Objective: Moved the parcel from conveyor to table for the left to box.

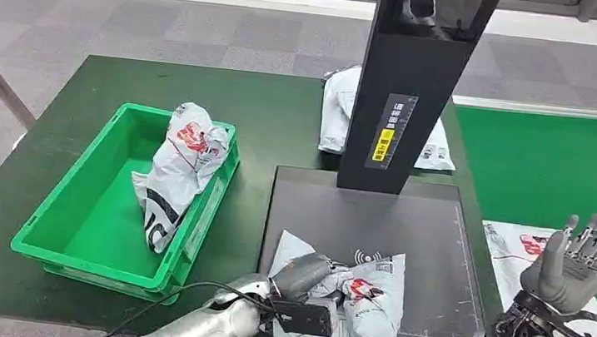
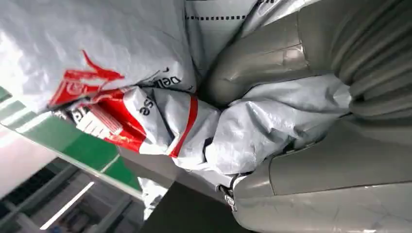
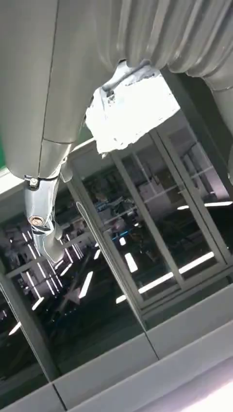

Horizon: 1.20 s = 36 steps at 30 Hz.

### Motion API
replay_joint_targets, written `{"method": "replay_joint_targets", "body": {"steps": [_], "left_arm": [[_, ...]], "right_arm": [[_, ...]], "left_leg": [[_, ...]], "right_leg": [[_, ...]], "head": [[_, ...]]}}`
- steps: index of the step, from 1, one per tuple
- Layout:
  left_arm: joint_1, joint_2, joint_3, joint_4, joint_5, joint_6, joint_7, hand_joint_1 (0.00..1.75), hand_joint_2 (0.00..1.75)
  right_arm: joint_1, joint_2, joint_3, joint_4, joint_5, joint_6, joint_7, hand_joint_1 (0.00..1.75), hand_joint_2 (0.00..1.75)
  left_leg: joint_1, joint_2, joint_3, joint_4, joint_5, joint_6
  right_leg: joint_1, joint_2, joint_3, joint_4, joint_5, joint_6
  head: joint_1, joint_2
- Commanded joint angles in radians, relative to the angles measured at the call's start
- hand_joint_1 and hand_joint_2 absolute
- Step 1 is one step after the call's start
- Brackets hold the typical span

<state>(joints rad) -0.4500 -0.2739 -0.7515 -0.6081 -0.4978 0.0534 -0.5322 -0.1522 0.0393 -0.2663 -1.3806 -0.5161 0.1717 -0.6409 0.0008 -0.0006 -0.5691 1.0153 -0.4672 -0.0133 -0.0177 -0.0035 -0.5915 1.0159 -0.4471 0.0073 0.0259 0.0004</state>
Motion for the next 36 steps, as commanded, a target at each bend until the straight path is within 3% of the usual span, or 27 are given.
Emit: {"method": "replay_joint_targets", "body": {"steps": [1, 5, 7, 22, 27, 29, 33, 34, 35, 36], "left_arm": [[0.107, 0.065, 0.099, -0.3, 0.217, -0.025, -0.049, 1.75, 1.75], [0.158, 0.106, 0.124, -0.493, 0.335, 0.018, -0.084, 1.75, 1.75], [0.167, 0.124, 0.117, -0.554, 0.281, 0.145, -0.142, 1.75, 1.75], [0.151, 0.141, 0.168, -0.534, 0.243, 0.384, -0.129, 1.75, 1.75], [0.15, 0.139, 0.19, -0.532, 0.247, 0.401, -0.116, 1.75, 1.75], [0.108, 0.099, 0.354, -0.426, 0.268, 0.602, -0.093, 1.75, 1.75], [0.086, 0.104, 0.37, -0.385, 0.286, 0.594, -0.117, 1.75, 1.75], [0.103, 0.062, 0.495, -0.399, 0.177, 0.645, -0.155, 1.75, 1.75], [0.135, -0.025, 0.718, -0.483, -0.032, 0.645, -0.166, 1.75, 1.75], [0.131, -0.045, 0.807, -0.517, -0.034, 0.645, -0.166, 1.75, 1.75]], "right_arm": [[-0.015, 0.024, -0.046, 0.03, -0.02, -0.015, 0.009, 0.0, 1.75], [-0.044, 0.012, -0.027, 0.087, -0.035, -0.007, 0.006, 0.0, 1.75], [-0.053, 0.01, -0.02, 0.103, -0.045, -0.008, 0.0, 0.0, 1.75], [-0.063, 0.025, -0.007, 0.099, -0.062, -0.008, 0.002, 0.0, 1.75], [-0.062, 0.027, -0.006, 0.097, -0.062, -0.007, 0.005, 0.0, 1.75], [-0.026, 0.04, -0.005, 0.067, -0.061, -0.01, 0.011, 0.0, 1.75], [-0.014, 0.047, -0.005, 0.058, -0.062, -0.009, 0.01, 0.0, 1.75], [-0.012, 0.05, -0.006, 0.055, -0.059, -0.012, 0.012, 0.0, 1.75], [-0.011, 0.057, -0.006, 0.051, -0.057, -0.014, 0.019, 0.0, 1.75], [-0.007, 0.067, -0.004, 0.041, -0.053, -0.021, 0.026, 0.0, 1.75]], "left_leg": [[0.0, 0.002, 0.0, -0.001, 0.0, 0.0], [0.001, 0.003, -0.004, 0.0, 0.0, 0.0], [0.001, 0.004, -0.006, -0.001, 0.0, 0.0], [0.001, 0.003, -0.007, -0.001, 0.0, 0.0], [0.0, 0.003, -0.007, -0.001, 0.0, 0.0], [0.001, 0.003, -0.008, -0.001, 0.0, 0.0], [0.002, 0.001, -0.007, -0.001, 0.001, -0.001], [0.001, 0.001, -0.008, -0.001, 0.001, -0.001], [0.002, 0.001, -0.008, -0.002, 0.001, -0.001], [0.001, 0.002, -0.009, 0.0, 0.001, -0.001]], "right_leg": [[0.001, 0.002, 0.0, -0.002, 0.0, -0.001], [0.001, 0.003, -0.005, -0.001, 0.001, -0.001], [0.001, 0.004, -0.006, -0.002, 0.002, -0.001], [0.001, 0.003, -0.008, -0.001, 0.001, -0.001], [0.0, 0.003, -0.008, -0.001, 0.001, -0.001], [0.001, 0.003, -0.008, -0.001, 0.001, -0.001], [0.002, 0.001, -0.008, -0.002, 0.001, -0.001], [0.001, 0.001, -0.009, -0.001, 0.001, -0.001], [0.002, 0.001, -0.008, -0.003, 0.001, -0.001], [0.002, 0.002, -0.01, -0.001, 0.001, -0.001]], "head": [[0.0, 0.0], [0.0, 0.0], [0.0, 0.0], [0.0, 0.0], [0.0, 0.0], [0.0, 0.0], [0.0, 0.0], [0.0, 0.0], [0.0, 0.0], [0.0, 0.0]]}}
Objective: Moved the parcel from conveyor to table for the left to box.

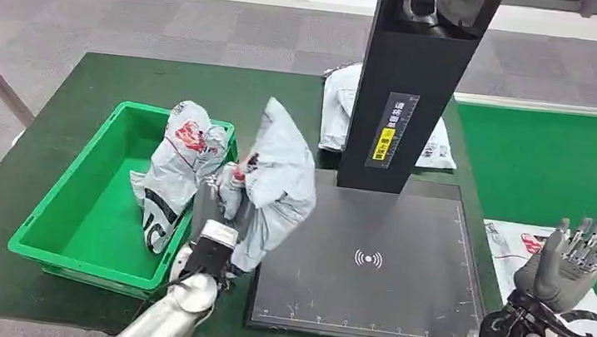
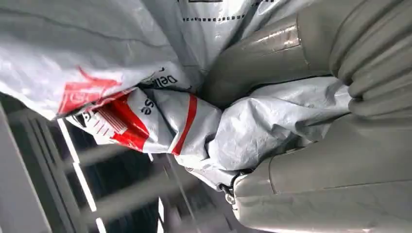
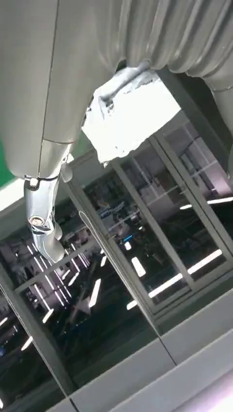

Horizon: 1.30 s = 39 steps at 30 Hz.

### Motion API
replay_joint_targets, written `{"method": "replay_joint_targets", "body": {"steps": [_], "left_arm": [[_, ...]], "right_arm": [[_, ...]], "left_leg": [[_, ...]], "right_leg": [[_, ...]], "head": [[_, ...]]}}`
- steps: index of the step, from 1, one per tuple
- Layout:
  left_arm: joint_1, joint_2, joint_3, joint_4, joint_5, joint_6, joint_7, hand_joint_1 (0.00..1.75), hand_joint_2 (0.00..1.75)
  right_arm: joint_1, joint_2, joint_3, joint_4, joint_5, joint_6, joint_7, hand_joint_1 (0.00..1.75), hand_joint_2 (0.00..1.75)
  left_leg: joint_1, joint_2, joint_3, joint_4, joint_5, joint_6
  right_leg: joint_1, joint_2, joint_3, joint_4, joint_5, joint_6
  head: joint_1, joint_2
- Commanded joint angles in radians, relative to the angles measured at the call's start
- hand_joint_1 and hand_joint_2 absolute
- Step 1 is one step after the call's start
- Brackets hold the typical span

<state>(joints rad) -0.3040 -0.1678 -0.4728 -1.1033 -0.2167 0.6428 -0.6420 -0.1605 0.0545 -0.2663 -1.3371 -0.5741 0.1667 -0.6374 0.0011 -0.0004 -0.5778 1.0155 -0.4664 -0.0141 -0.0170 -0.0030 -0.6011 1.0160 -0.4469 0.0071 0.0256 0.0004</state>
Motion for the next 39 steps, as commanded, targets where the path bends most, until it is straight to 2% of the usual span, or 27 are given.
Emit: {"method": "replay_joint_targets", "body": {"steps": [1, 7, 8, 9, 10, 15, 20, 23, 26, 27, 28, 29, 32, 39], "left_arm": [[-0.021, -0.158, 0.585, -0.053, -0.321, 0.055, -0.056, 1.75, 1.75], [-0.063, -0.181, 0.837, -0.123, -0.364, 0.055, -0.056, 1.75, 1.75], [-0.071, -0.181, 0.861, -0.108, -0.37, 0.055, -0.056, 1.75, 1.75], [-0.09, -0.152, 0.86, -0.039, -0.333, 0.055, -0.056, 1.75, 1.75], [-0.102, -0.181, 0.884, -0.018, -0.354, 0.055, -0.056, 1.75, 1.75], [-0.171, -0.181, 1.005, 0.088, -0.453, 0.055, -0.056, 1.75, 1.75], [-0.182, -0.181, 1.018, 0.116, -0.463, 0.055, -0.056, 1.75, 1.75], [-0.222, -0.181, 1.02, 0.259, -0.462, 0.055, -0.056, 1.75, 1.75], [-0.261, -0.155, 0.955, 0.43, -0.406, 0.055, -0.056, 1.75, 1.75], [-0.264, -0.177, 1.017, 0.437, -0.492, 0.055, -0.056, 1.75, 1.75], [-0.266, -0.181, 1.031, 0.441, -0.51, 0.055, -0.056, 1.13, 1.75], [-0.271, -0.181, 1.058, 0.473, -0.553, 0.055, -0.054, 0.0, 0.0], [-0.318, -0.169, 1.042, 0.595, -0.507, 0.055, -0.056, 0.0, 0.0], [-0.32, -0.171, 1.038, 0.594, -0.503, 0.055, -0.056, 0.0, 0.0]], "right_arm": [[0.008, 0.059, -0.005, -0.016, 0.009, -0.027, 0.029, 0.0, 1.75], [0.054, 0.08, -0.008, -0.051, 0.017, -0.05, 0.044, 0.0, 1.75], [0.056, 0.079, -0.007, -0.049, 0.017, -0.05, 0.044, 0.0, 1.75], [0.058, 0.076, -0.006, -0.05, 0.019, -0.052, 0.045, 0.0, 1.75], [0.061, 0.075, -0.008, -0.052, 0.019, -0.053, 0.045, 0.0, 1.75], [0.059, 0.072, -0.018, -0.046, 0.003, -0.073, 0.061, 0.0, 1.75], [0.061, 0.071, -0.014, -0.043, 0.002, -0.075, 0.062, 0.0, 1.75], [0.067, 0.068, -0.016, -0.044, -0.008, -0.087, 0.067, 0.0, 1.75], [0.069, 0.072, -0.043, -0.041, 0.004, -0.072, 0.069, 0.0, 1.75], [0.074, 0.07, -0.044, -0.044, 0.0, -0.081, 0.067, 0.0, 1.75], [0.076, 0.069, -0.044, -0.047, 0.0, -0.082, 0.067, 0.0, 1.75], [0.08, 0.071, -0.046, -0.053, -0.003, -0.089, 0.065, 0.0, 1.75], [0.089, 0.066, -0.047, -0.061, -0.004, -0.099, 0.066, 0.0, 1.75], [0.093, 0.063, -0.049, -0.062, -0.004, -0.097, 0.066, 0.0, 1.75]], "left_leg": [[0.001, 0.002, -0.002, 0.001, 0.0, 0.0], [0.001, 0.005, 0.0, 0.0, -0.001, -0.001], [0.001, 0.004, -0.001, 0.0, -0.001, -0.001], [0.002, 0.004, 0.0, 0.0, -0.001, -0.002], [0.001, 0.002, -0.001, 0.0, -0.001, -0.001], [0.001, 0.002, -0.001, 0.0, 0.0, -0.001], [0.001, 0.001, -0.001, 0.0, 0.0, -0.001], [0.001, -0.001, -0.001, 0.0, 0.0, -0.001], [0.001, -0.004, 0.001, -0.002, 0.002, -0.001], [0.0, -0.004, 0.001, -0.001, 0.001, -0.001], [0.0, -0.004, 0.001, -0.002, 0.002, -0.001], [-0.001, -0.003, 0.001, -0.001, 0.001, 0.0], [-0.001, -0.006, 0.002, -0.001, 0.001, 0.001], [-0.003, -0.01, 0.002, -0.001, 0.003, 0.003]], "right_leg": [[0.001, 0.002, -0.001, 0.0, 0.001, 0.0], [0.001, 0.007, -0.002, 0.0, 0.002, -0.002], [0.001, 0.005, -0.002, 0.0, 0.001, -0.001], [0.001, 0.005, -0.002, 0.0, 0.001, -0.002], [0.001, 0.003, -0.002, 0.0, 0.001, -0.001], [0.001, 0.002, -0.002, 0.0, 0.001, -0.001], [0.001, 0.002, -0.001, -0.001, 0.001, -0.001], [0.001, 0.001, 0.0, -0.001, 0.001, -0.001], [0.0, -0.003, 0.002, -0.003, 0.001, -0.001], [0.0, -0.003, 0.002, -0.002, 0.001, -0.001], [0.0, -0.003, 0.002, -0.003, 0.002, -0.001], [-0.001, -0.002, 0.002, -0.001, 0.001, -0.001], [-0.001, -0.006, 0.004, -0.001, 0.0, 0.0], [-0.003, -0.011, 0.007, -0.002, 0.001, 0.001]], "head": [[0.0, 0.0], [0.0, 0.0], [0.0, 0.0], [0.0, 0.0], [0.0, 0.0], [0.0, 0.0], [0.0, 0.0], [0.0, 0.0], [0.0, 0.0], [0.0, 0.0], [0.0, 0.0], [0.0, 0.0], [0.0, 0.0], [0.0, 0.0]]}}
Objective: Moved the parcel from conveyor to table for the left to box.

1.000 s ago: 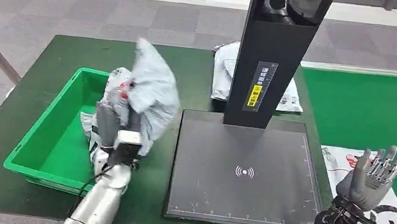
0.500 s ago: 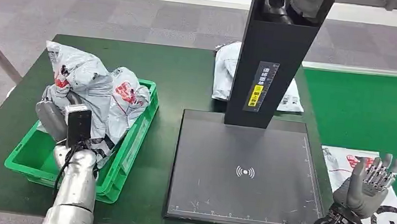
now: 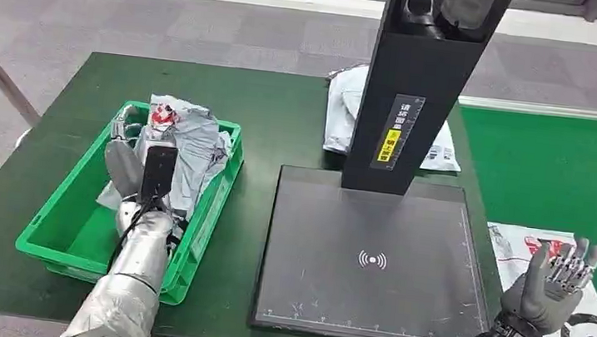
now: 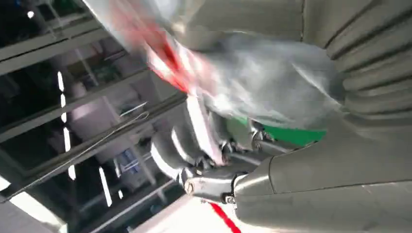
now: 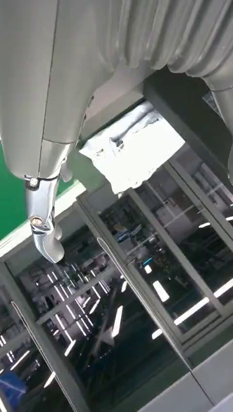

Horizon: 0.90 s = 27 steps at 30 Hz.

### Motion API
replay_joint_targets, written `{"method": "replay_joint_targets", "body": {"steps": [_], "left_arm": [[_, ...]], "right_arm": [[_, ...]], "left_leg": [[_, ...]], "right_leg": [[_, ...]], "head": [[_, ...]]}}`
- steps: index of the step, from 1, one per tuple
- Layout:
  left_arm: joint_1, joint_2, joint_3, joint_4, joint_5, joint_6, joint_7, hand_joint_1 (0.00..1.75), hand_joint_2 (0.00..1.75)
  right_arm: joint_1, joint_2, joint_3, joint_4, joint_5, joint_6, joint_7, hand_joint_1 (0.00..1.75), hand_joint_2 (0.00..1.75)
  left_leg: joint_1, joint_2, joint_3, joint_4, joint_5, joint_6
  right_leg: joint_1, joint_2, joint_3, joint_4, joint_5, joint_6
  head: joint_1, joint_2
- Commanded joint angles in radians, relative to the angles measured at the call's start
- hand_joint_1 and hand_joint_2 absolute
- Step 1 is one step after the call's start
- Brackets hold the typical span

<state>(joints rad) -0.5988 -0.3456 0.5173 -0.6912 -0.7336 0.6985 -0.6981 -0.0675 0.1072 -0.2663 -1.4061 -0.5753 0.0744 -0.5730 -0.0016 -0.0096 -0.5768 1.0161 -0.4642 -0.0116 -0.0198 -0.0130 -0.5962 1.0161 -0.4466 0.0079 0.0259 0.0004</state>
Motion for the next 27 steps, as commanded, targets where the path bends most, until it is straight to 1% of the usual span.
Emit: {"method": "replay_joint_targets", "body": {"steps": [1, 5, 6, 7, 9, 11, 13, 15, 16, 17, 18, 19, 20, 21, 22, 23, 24, 25, 26, 27], "left_arm": [[-0.025, 0.007, 0.048, 0.182, 0.014, 0.0, 0.0, 0.0, 0.0], [-0.025, 0.007, 0.048, 0.182, 0.014, 0.0, 0.0, 0.0, 0.0], [-0.029, 0.019, -0.005, 0.215, 0.06, 0.0, 0.0, 0.0, 0.0], [-0.025, 0.023, -0.027, 0.21, 0.062, 0.0, 0.001, 0.0, 0.0], [-0.011, 0.021, -0.033, 0.185, 0.006, 0.0, 0.037, 0.0, 0.0], [-0.028, 0.027, -0.047, 0.236, 0.079, 0.0, 0.033, 0.0, 0.0], [-0.028, 0.026, -0.044, 0.23, 0.169, 0.0, 0.015, 0.0, 0.0], [-0.006, 0.012, -0.015, 0.15, 0.161, 0.0, 0.0, 0.0, 0.0], [0.02, -0.003, -0.026, 0.05, 0.188, 0.0, 0.0, 0.0, 0.0], [0.064, -0.003, -0.102, -0.072, 0.243, 0.0, 0.0, 0.0, 0.0], [0.102, -0.003, -0.2, -0.158, 0.301, 0.0, 0.0, 0.0, 1.75], [0.118, -0.003, -0.251, -0.191, 0.322, 0.0, 0.0, 0.0, 1.75], [0.158, -0.002, -0.351, -0.283, 0.337, 0.0, 0.0, 0.0, 1.75], [0.184, 0.002, -0.411, -0.334, 0.349, 0.0, 0.0, 0.0, 1.75], [0.22, 0.011, -0.521, -0.415, 0.375, 0.0, 0.0, 0.0, 1.75], [0.27, 0.022, -0.618, -0.529, 0.352, 0.0, 0.0, 0.0, 1.75], [0.321, 0.03, -0.693, -0.62, 0.333, 0.0, 0.0, 0.0, 1.75], [0.349, 0.038, -0.739, -0.673, 0.327, 0.0, 0.0, 0.0, 1.75], [0.368, 0.054, -0.786, -0.719, 0.335, 0.0, 0.0, 0.0, 1.75], [0.385, 0.078, -0.854, -0.757, 0.355, 0.0, 0.0, 0.0, 1.75]], "right_arm": [[0.0, 0.011, -0.049, 0.007, -0.003, -0.005, 0.001, 0.0, 1.75], [0.0, 0.011, -0.049, 0.007, -0.003, -0.005, 0.001, 0.0, 1.75], [0.0, 0.012, -0.05, 0.005, -0.003, -0.006, 0.001, 0.0, 1.75], [0.0, 0.011, -0.052, 0.005, -0.003, -0.007, 0.001, 0.0, 1.75], [0.0, 0.012, -0.055, 0.006, -0.003, -0.007, 0.001, 0.0, 1.75], [0.001, 0.015, -0.06, 0.008, -0.003, -0.007, 0.001, 0.0, 1.75], [0.0, 0.02, -0.067, 0.008, -0.003, -0.007, 0.0, 0.0, 1.75], [-0.002, 0.023, -0.071, 0.008, -0.002, -0.007, 0.001, 0.0, 1.75], [-0.001, 0.025, -0.072, 0.007, -0.001, -0.007, 0.002, 0.0, 1.75], [0.001, 0.026, -0.073, 0.006, -0.001, -0.007, 0.002, 0.0, 1.75], [0.003, 0.025, -0.073, 0.007, -0.001, -0.007, 0.002, 0.0, 1.75], [0.005, 0.023, -0.073, 0.008, 0.003, -0.007, 0.0, 0.0, 1.75], [0.01, 0.02, -0.073, 0.007, 0.025, -0.011, -0.017, 0.0, 1.75], [0.013, 0.021, -0.075, 0.004, 0.045, -0.016, -0.031, 0.0, 1.75], [0.021, 0.015, -0.069, -0.007, 0.111, -0.039, -0.066, 0.0, 1.75], [0.032, 0.005, -0.055, -0.029, 0.242, -0.102, -0.125, 0.0, 1.75], [0.041, 0.017, -0.067, -0.1, 0.425, -0.193, -0.125, 0.0, 1.75], [0.048, 0.015, -0.068, -0.139, 0.524, -0.251, -0.125, 0.0, 1.75], [0.052, 0.011, -0.064, -0.159, 0.568, -0.289, -0.125, 0.0, 1.75], [0.057, -0.003, -0.059, -0.174, 0.597, -0.324, -0.125, 0.0, 1.75]], "left_leg": [[0.0, 0.0, 0.002, -0.003, 0.001, 0.0], [-0.002, -0.001, 0.002, -0.001, 0.001, 0.002], [-0.001, 0.0, 0.001, -0.002, 0.002, 0.002], [-0.003, -0.002, 0.002, -0.001, 0.002, 0.002], [-0.003, -0.002, 0.002, -0.001, 0.002, 0.002], [-0.004, -0.002, 0.002, -0.001, 0.002, 0.003], [-0.004, -0.002, 0.002, -0.001, 0.002, 0.003], [-0.004, -0.002, 0.001, -0.001, 0.002, 0.003], [-0.004, -0.001, 0.001, -0.002, 0.003, 0.003], [-0.005, -0.001, 0.001, -0.001, 0.002, 0.004], [-0.004, 0.0, 0.0, -0.001, 0.002, 0.003], [-0.003, 0.001, 0.001, -0.003, 0.003, 0.003], [-0.004, -0.001, 0.0, -0.001, 0.002, 0.004], [-0.004, 0.001, 0.0, -0.001, 0.002, 0.004], [-0.003, 0.002, 0.0, -0.002, 0.002, 0.003], [-0.003, 0.001, 0.0, -0.002, 0.002, 0.003], [-0.002, 0.0, -0.001, -0.001, 0.001, 0.003], [-0.002, -0.001, -0.001, -0.001, 0.001, 0.003], [-0.004, 0.0, -0.003, 0.001, 0.001, 0.003], [-0.003, -0.001, -0.003, 0.002, 0.0, 0.003]], "right_leg": [[0.0, 0.0, 0.003, -0.004, 0.001, 0.0], [-0.002, -0.001, 0.003, -0.001, 0.001, 0.001], [-0.001, 0.0, 0.003, -0.004, 0.002, 0.0], [-0.003, -0.001, 0.003, -0.002, 0.001, 0.001], [-0.003, -0.001, 0.003, -0.002, 0.001, 0.001], [-0.004, -0.001, 0.003, -0.002, 0.002, 0.002], [-0.004, -0.001, 0.003, -0.002, 0.002, 0.002], [-0.004, -0.001, 0.003, -0.002, 0.002, 0.002], [-0.004, 0.0, 0.003, -0.003, 0.003, 0.002], [-0.005, 0.0, 0.002, -0.002, 0.002, 0.003], [-0.003, 0.001, 0.002, -0.003, 0.003, 0.002], [-0.003, 0.002, 0.002, -0.005, 0.004, 0.002], [-0.004, 0.0, 0.002, -0.002, 0.002, 0.003], [-0.003, 0.002, 0.001, -0.003, 0.003, 0.002], [-0.003, 0.003, 0.001, -0.005, 0.003, 0.002], [-0.003, 0.003, 0.001, -0.004, 0.003, 0.002], [-0.002, 0.002, 0.0, -0.004, 0.002, 0.002], [-0.002, 0.001, 0.001, -0.005, 0.002, 0.002], [-0.004, 0.001, -0.003, 0.0, 0.001, 0.003], [-0.003, 0.001, -0.002, -0.001, 0.001, 0.002]], "head": [[0.0, 0.0], [0.0, 0.0], [0.0, 0.0], [0.0, 0.0], [0.0, 0.0], [0.0, 0.0], [0.0, 0.0], [0.0, 0.0], [0.0, 0.0], [0.0, 0.0], [0.0, 0.0], [0.0, 0.0], [0.0, 0.0], [0.0, 0.0], [0.0, 0.0], [0.0, 0.0], [0.0, 0.0], [0.0, 0.0], [0.0, 0.0], [-0.001, 0.0]]}}
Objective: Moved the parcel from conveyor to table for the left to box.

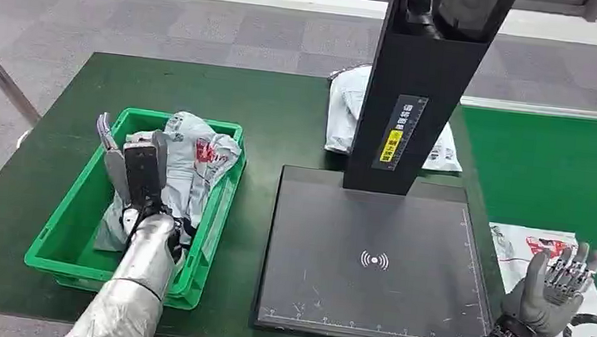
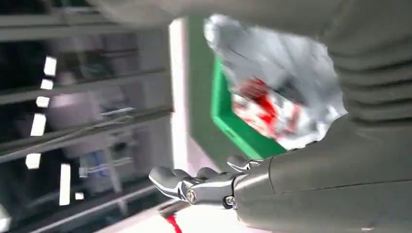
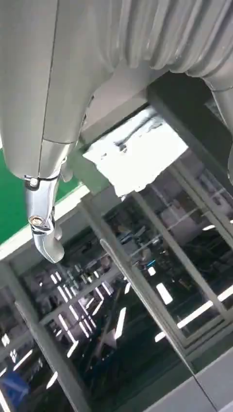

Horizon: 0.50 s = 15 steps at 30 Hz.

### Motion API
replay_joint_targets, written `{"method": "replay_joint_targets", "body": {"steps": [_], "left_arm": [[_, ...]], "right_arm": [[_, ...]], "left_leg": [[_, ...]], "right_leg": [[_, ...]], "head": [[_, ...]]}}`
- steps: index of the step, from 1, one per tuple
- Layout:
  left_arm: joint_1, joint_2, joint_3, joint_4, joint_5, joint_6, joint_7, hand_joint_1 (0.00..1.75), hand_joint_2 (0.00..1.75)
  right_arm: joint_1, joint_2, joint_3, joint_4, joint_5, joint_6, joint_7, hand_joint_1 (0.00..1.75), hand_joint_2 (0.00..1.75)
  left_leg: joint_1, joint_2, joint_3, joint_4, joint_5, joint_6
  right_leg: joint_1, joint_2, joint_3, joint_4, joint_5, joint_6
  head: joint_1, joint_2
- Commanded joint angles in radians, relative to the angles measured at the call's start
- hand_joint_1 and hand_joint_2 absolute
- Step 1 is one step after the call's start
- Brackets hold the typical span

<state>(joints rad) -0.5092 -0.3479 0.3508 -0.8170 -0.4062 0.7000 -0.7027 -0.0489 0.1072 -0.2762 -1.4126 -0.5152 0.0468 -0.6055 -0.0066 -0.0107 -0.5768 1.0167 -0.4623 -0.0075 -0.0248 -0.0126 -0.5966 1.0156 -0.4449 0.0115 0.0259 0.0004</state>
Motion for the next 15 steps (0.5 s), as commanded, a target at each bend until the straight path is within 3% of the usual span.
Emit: {"method": "replay_joint_targets", "body": {"steps": [1, 15], "left_arm": [[0.295, 0.117, -0.766, -0.634, 0.099, -0.002, 0.005, 0.0, 1.75], [0.287, 0.089, -0.671, -0.475, 0.047, -0.002, 0.005, 0.0, 1.75]], "right_arm": [[0.044, -0.021, -0.04, -0.181, 0.564, -0.345, -0.093, 0.0, 1.75], [0.062, -0.052, -0.009, -0.172, 0.57, -0.364, -0.093, 0.0, 1.75]], "left_leg": [[0.001, 0.001, -0.003, 0.002, -0.003, -0.001], [0.002, 0.006, -0.003, -0.002, -0.003, 0.0]], "right_leg": [[0.002, 0.002, -0.003, 0.001, -0.002, -0.001], [0.002, 0.004, -0.003, -0.004, -0.001, 0.001]], "head": [[0.0, 0.0], [0.0, 0.0]]}}
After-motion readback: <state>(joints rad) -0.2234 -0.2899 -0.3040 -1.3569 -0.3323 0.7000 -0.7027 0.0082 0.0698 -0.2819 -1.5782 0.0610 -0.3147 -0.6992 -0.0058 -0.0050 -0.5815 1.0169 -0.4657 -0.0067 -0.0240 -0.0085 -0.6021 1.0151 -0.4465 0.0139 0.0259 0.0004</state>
